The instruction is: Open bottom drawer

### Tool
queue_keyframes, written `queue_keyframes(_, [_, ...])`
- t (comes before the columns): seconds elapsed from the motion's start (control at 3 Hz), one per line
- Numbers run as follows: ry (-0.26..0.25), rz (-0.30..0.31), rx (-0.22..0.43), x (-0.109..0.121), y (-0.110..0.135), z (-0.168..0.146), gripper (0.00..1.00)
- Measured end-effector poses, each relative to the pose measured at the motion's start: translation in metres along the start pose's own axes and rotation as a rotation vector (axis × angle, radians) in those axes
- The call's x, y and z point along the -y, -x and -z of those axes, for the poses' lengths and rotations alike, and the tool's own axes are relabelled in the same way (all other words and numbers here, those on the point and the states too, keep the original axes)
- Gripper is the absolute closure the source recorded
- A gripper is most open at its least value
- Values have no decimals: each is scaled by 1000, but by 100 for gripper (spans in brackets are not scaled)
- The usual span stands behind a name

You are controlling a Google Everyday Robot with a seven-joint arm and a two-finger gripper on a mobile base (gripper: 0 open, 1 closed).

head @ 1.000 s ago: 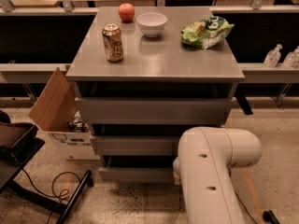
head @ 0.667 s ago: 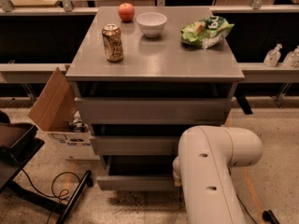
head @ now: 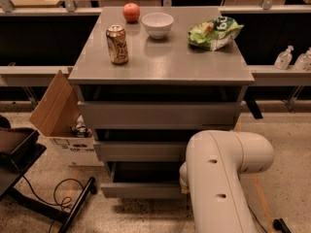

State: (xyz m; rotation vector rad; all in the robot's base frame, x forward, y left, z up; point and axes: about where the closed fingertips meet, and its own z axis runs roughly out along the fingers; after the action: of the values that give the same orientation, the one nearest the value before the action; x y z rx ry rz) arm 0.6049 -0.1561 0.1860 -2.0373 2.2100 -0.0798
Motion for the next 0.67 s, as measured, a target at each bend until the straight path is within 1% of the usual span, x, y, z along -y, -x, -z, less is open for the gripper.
queue_keyframes(0.33, [18, -30, 35, -22, -4, 13, 100])
queue_keyframes(0.67, [23, -45, 58, -33, -5, 20, 100])
